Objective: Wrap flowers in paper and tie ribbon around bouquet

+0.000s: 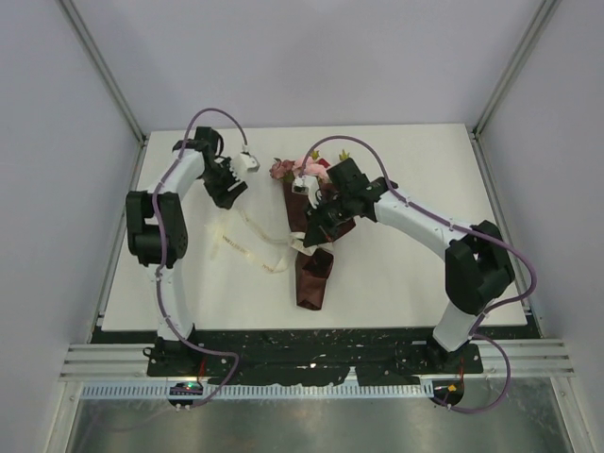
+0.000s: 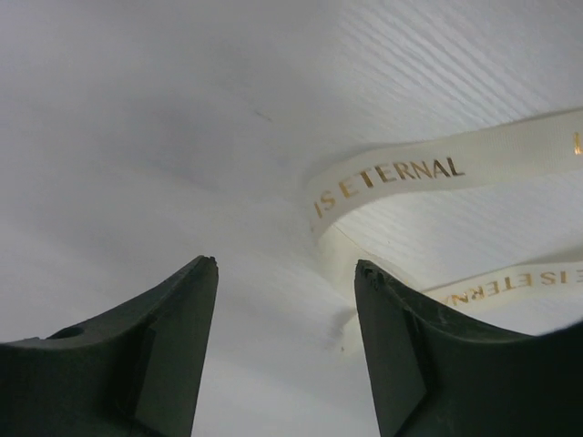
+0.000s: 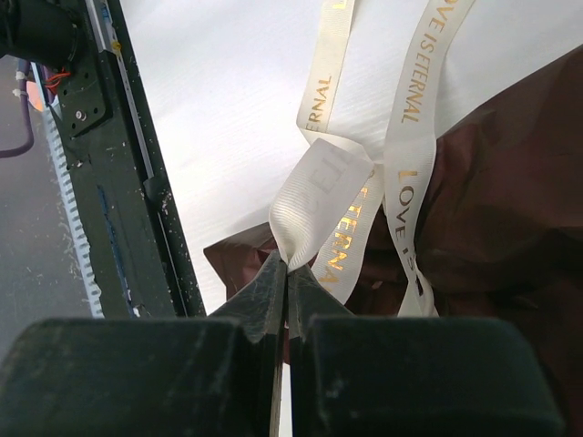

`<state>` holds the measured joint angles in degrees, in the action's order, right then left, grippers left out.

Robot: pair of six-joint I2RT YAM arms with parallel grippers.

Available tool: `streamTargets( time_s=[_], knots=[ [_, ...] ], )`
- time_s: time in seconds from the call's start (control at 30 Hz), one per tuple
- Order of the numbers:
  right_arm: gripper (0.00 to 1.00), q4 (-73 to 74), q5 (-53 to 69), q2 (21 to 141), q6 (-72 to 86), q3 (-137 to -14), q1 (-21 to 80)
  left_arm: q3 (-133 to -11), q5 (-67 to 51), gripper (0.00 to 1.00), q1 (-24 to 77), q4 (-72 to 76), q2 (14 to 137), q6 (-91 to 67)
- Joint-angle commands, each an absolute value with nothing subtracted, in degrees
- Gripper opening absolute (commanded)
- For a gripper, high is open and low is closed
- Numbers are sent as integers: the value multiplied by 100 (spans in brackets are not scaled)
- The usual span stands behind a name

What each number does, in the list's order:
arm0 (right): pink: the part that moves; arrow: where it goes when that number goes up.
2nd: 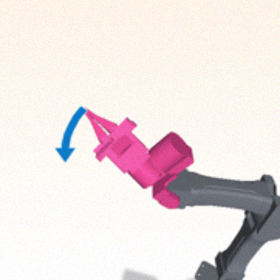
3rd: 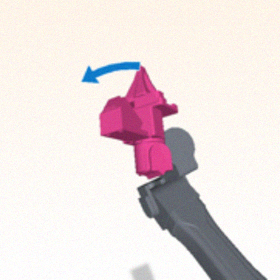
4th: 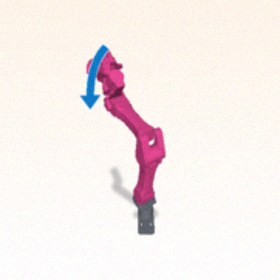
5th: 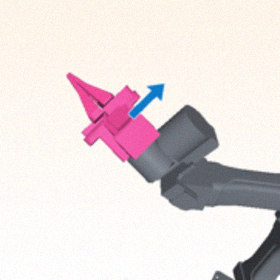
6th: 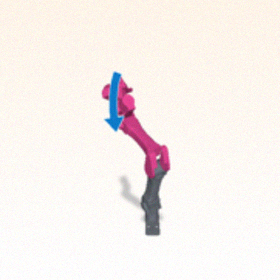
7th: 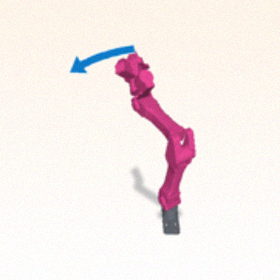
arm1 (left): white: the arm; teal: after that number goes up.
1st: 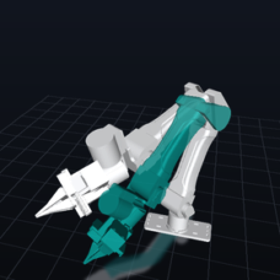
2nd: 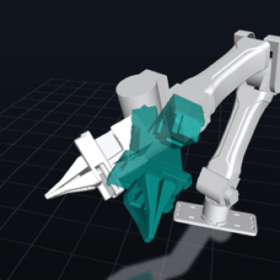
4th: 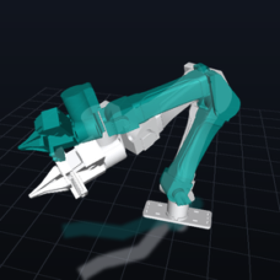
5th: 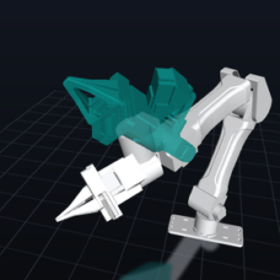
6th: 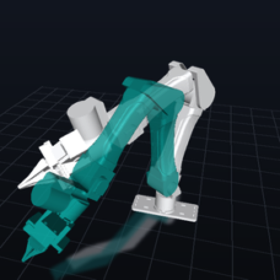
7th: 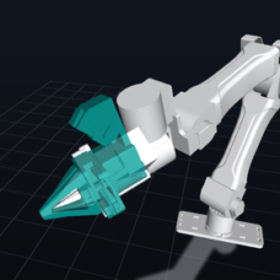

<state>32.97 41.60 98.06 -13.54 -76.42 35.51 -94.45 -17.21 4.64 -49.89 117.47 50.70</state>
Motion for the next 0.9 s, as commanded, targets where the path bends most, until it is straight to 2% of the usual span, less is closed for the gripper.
streamTargets(
  time_s=[0.0, 0.1, 0.3, 0.5, 0.57, 0.67, 0.73, 0.77, 0.87],
  knots=[
    [5, 3287, 4087, 9826, -1459, -7919, 3533, -10748, -1486, 63, 703, -6151, 12374, 5501],
    [5, 3287, 4052, 9844, -1476, -7936, 3525, -10583, -1459, 63, 817, -6074, 12262, 6080],
    [6, 3349, 4060, 9923, -1512, -8033, 3516, -9143, -1380, 68, 905, -4923, 11514, 8223],
    [6, 3454, 4087, 10099, -1564, -8253, 3516, -8947, -1178, 66, 905, -4676, 11812, 9412],
    [5, 3463, 4061, 10099, -1573, -8271, 3507, -9349, -1395, 54, 862, -5069, 12031, 9544],
    [5, 3463, 4052, 10064, -1591, -8209, 3498, -9895, -1626, 21, 739, -5318, 12295, 9186],
    [6, 3472, 4034, 10028, -1591, -8148, 3489, -10002, -1827, 4, 651, -5457, 12252, 9175],
    [5, 3454, 4017, 10011, -1600, -8130, 3481, -9950, -2011, 0, 598, -5475, 12156, 9150],
    [5, 3463, 4025, 9993, -1617, -8104, 3472, -9546, -2521, 0, 449, -5308, 11516, 8930]
  ],
)
